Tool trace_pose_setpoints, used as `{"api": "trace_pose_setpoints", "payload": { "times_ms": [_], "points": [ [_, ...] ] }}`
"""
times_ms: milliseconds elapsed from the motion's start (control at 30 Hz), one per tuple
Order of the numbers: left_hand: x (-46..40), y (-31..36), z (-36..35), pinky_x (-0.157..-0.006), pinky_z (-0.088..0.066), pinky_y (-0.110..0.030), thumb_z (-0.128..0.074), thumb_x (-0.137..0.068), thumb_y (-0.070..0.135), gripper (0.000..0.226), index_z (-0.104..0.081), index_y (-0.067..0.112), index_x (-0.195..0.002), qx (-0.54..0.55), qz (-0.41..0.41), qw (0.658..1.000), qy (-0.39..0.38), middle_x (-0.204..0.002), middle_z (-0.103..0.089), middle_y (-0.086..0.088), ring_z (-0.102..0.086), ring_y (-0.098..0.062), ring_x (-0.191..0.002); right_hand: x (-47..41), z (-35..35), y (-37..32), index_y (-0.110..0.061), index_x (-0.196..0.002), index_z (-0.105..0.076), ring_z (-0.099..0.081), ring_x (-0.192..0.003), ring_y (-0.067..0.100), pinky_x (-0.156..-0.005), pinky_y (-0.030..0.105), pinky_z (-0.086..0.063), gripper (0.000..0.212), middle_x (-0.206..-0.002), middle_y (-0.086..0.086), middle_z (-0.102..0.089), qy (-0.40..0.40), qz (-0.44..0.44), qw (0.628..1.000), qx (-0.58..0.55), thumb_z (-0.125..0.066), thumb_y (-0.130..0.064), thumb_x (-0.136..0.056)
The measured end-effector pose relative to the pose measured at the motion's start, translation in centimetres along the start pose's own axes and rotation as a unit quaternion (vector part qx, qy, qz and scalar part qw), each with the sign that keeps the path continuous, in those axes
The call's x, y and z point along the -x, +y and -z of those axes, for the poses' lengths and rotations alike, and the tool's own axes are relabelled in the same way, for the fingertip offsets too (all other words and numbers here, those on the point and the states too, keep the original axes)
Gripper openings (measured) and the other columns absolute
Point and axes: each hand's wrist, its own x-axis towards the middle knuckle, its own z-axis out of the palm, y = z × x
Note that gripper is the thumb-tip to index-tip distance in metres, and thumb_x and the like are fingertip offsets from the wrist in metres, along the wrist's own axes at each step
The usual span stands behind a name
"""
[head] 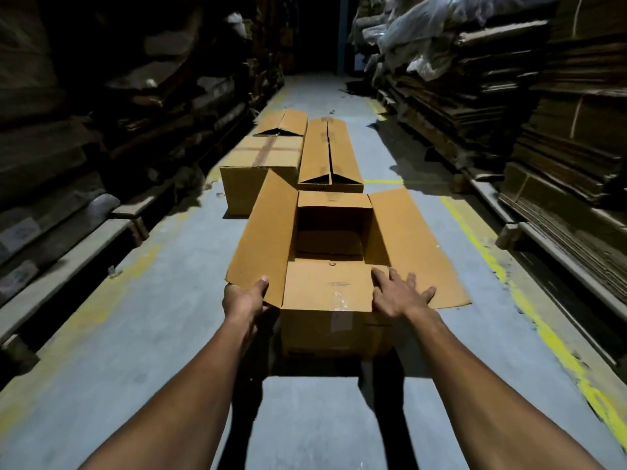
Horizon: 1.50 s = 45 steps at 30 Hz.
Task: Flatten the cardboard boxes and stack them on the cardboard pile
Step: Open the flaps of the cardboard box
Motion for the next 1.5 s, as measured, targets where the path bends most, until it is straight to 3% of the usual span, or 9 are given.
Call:
{"api": "trace_pose_setpoints", "payload": {
  "times_ms": [133, 233, 333, 533, 767, 967, 1133, 1333, 1500],
  "points": [
    [-0.2, 0.1, 0.9, -0.080, -0.064, -0.056, -0.082, -0.090, 0.023, 0.045, -0.056, 0.021, -0.126, -0.031, -0.025, 0.999, -0.016, -0.122, -0.066, -0.011, -0.069, -0.039, -0.103, -0.8, 0.1, -0.3, -0.030, -0.163, -0.019, -0.021, -0.156, 0.036, -0.122, 0.064, 0.000, 0.065, -0.164, 0.011, -0.038, 0.084, -0.036, 0.980, -0.177, -0.032, -0.060, -0.106],
    [-0.1, -0.1, 1.0, -0.080, -0.064, -0.055, -0.083, -0.089, 0.025, 0.043, -0.058, 0.022, -0.123, -0.053, -0.039, 0.998, -0.019, -0.120, -0.067, -0.009, -0.071, -0.038, -0.102, -0.5, 2.4, -0.2, -0.019, -0.143, -0.052, -0.055, -0.127, 0.037, -0.113, 0.048, -0.039, 0.061, -0.137, 0.018, -0.063, 0.138, -0.100, 0.874, -0.455, -0.027, -0.062, -0.107],
    [-0.5, -0.5, 0.9, -0.078, -0.064, -0.055, -0.085, -0.082, 0.039, 0.044, -0.059, 0.023, -0.113, -0.091, -0.039, 0.995, -0.001, -0.116, -0.069, -0.010, -0.073, -0.037, -0.093, 0.5, 5.0, 0.5, -0.014, -0.112, -0.080, -0.071, -0.101, 0.032, -0.086, 0.041, -0.057, 0.076, -0.109, 0.020, -0.076, -0.015, -0.068, 0.794, -0.605, -0.021, -0.062, -0.108],
    [1.0, 0.9, 1.5, -0.091, -0.060, -0.054, -0.088, -0.082, 0.041, 0.072, -0.043, 0.023, -0.135, -0.170, -0.101, 0.977, 0.080, -0.127, -0.062, -0.014, -0.065, -0.043, -0.108, 2.0, 8.5, 1.4, -0.027, -0.137, -0.063, -0.071, -0.113, 0.029, -0.084, 0.038, -0.061, 0.044, -0.120, 0.006, -0.074, -0.320, 0.089, 0.903, -0.274, -0.076, -0.025, -0.095],
    [3.0, 3.6, 0.8, -0.107, -0.043, -0.056, -0.091, -0.075, 0.017, 0.110, -0.017, 0.030, -0.156, -0.303, -0.296, 0.876, 0.229, -0.160, -0.023, -0.014, -0.037, -0.041, -0.135, -0.9, 1.8, -1.5, -0.052, -0.139, -0.055, -0.051, -0.135, 0.027, -0.107, 0.051, -0.051, 0.073, -0.152, -0.009, -0.051, -0.303, 0.102, 0.947, 0.022, -0.088, -0.039, -0.075],
    [3.8, 3.4, 0.5, -0.122, -0.002, -0.067, -0.074, -0.088, 0.041, 0.045, -0.065, 0.035, -0.131, -0.661, -0.457, 0.591, 0.063, -0.161, -0.042, -0.007, -0.012, -0.039, -0.157, -2.2, 0.0, -2.5, -0.053, -0.130, -0.057, -0.054, -0.128, 0.028, -0.100, 0.052, -0.054, 0.079, -0.142, -0.007, -0.054, -0.267, 0.111, 0.953, 0.093, -0.085, -0.011, -0.070],
    [3.2, 1.4, -1.3, -0.114, 0.022, -0.071, -0.039, -0.100, 0.071, 0.058, -0.053, 0.037, -0.145, -0.700, -0.389, 0.582, -0.140, -0.143, -0.064, -0.001, -0.030, -0.029, -0.155, -0.4, 0.0, -2.6, -0.045, -0.108, -0.062, -0.060, -0.107, 0.019, -0.079, 0.031, -0.055, 0.053, -0.118, -0.004, -0.061, -0.232, 0.144, 0.961, 0.047, -0.084, -0.006, -0.080],
    [3.7, 0.1, -2.9, -0.108, -0.047, -0.048, -0.040, -0.098, 0.074, 0.068, -0.067, 0.021, -0.132, -0.607, -0.255, 0.661, -0.360, -0.131, -0.068, -0.006, -0.061, -0.024, -0.116, 2.4, 2.1, -2.9, -0.032, -0.121, -0.067, -0.067, -0.106, 0.023, -0.084, 0.035, -0.060, 0.038, -0.119, 0.000, -0.067, -0.302, 0.096, 0.948, -0.019, -0.083, -0.027, -0.087],
    [4.6, 1.0, -3.5, -0.101, -0.054, -0.038, -0.038, -0.105, 0.064, 0.066, -0.075, 0.009, -0.110, -0.643, -0.153, 0.649, -0.377, -0.109, -0.076, -0.006, -0.073, -0.022, -0.098, 4.4, 2.9, -3.2, -0.023, -0.121, -0.075, -0.070, -0.102, 0.022, -0.092, 0.044, -0.058, 0.060, -0.111, -0.002, -0.077, -0.424, -0.019, 0.903, -0.066, -0.076, -0.068, -0.081]
  ]
}}
